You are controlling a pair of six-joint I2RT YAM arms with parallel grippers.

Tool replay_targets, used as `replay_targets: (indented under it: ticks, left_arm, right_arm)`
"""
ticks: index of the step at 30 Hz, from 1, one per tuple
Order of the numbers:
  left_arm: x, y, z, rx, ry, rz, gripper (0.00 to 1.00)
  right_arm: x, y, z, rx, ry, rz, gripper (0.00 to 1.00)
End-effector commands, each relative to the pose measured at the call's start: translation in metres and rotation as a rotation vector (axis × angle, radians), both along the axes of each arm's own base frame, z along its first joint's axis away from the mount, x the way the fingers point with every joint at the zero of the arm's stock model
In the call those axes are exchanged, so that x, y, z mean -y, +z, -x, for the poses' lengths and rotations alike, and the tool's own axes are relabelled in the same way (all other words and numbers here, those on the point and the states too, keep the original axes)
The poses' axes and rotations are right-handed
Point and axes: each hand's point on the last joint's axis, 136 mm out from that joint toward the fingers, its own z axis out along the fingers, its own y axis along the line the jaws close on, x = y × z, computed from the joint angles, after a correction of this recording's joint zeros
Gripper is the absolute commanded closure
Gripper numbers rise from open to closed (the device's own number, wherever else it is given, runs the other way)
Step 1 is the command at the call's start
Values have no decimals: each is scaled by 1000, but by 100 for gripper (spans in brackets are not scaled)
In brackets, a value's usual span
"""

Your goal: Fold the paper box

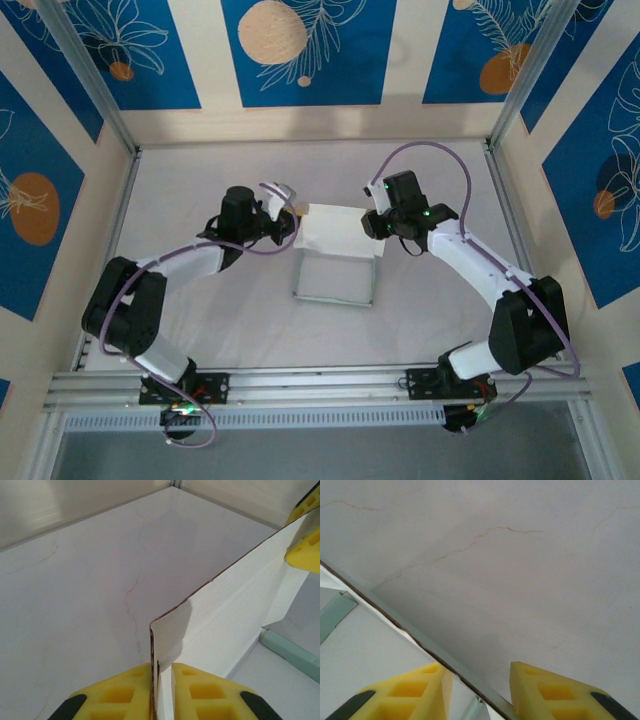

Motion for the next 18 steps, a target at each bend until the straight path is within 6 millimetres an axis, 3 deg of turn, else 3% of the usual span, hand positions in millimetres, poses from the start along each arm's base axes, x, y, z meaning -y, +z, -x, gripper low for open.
replay_targets:
  ticks: [1,5,9,11,18]
  left_arm:
    - [8,22,11,90,-40,26,86]
    - [3,36,7,138,-7,37,91]
    - [-1,29,3,137,33,40,96]
    - [-4,22,2,135,49,28,98]
    - [-13,18,-3,168,104,-4,100]
  right_arm:
    - [-16,25,-10,102,11,-62,67]
    - [-22,36,-13,129,0,-122,66]
    - [-24,34,-15,95,-21,-170,57]
    - [-17,32,-16,83,-55,-166,52]
    - [9,32,-11,47,-103,-226,52]
